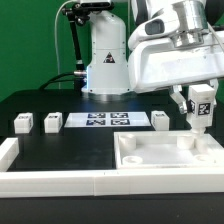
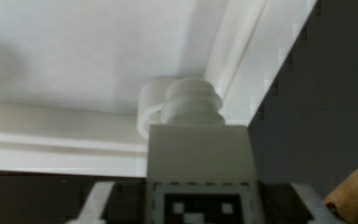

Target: Assemble square table

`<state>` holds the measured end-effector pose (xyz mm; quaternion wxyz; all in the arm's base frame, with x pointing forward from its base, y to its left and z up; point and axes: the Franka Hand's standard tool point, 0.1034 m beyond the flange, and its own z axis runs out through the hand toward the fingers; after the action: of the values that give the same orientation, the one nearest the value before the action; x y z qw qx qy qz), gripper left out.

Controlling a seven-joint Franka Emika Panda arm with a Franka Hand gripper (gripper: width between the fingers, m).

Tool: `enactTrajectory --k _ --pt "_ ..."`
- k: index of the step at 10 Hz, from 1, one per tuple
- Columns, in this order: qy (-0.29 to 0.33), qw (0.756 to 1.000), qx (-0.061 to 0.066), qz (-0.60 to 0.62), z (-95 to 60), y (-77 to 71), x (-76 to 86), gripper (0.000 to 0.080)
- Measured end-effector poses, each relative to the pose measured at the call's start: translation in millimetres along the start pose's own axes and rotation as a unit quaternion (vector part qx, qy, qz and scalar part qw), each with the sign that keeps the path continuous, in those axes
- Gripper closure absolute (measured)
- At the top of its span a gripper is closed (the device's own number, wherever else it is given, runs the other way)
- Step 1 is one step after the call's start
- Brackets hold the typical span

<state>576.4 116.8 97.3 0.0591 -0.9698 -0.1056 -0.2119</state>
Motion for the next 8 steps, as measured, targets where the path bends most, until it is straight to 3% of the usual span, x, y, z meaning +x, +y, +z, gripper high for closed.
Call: enactTrajectory --k 1,4,5,8 --pt "0.005 1.0 -0.001 -0.005 -1.6 4.2 9.0 0.0512" --pt "0.008 1.0 -0.003 -0.018 5.8 11.9 14.2 0.0512" --pt "0.014 1.0 -0.004 -0.027 12.8 15.9 14.0 0.0512" --pt "0.011 1.0 -0.003 -0.026 14.5 14.9 12.2 0.0512"
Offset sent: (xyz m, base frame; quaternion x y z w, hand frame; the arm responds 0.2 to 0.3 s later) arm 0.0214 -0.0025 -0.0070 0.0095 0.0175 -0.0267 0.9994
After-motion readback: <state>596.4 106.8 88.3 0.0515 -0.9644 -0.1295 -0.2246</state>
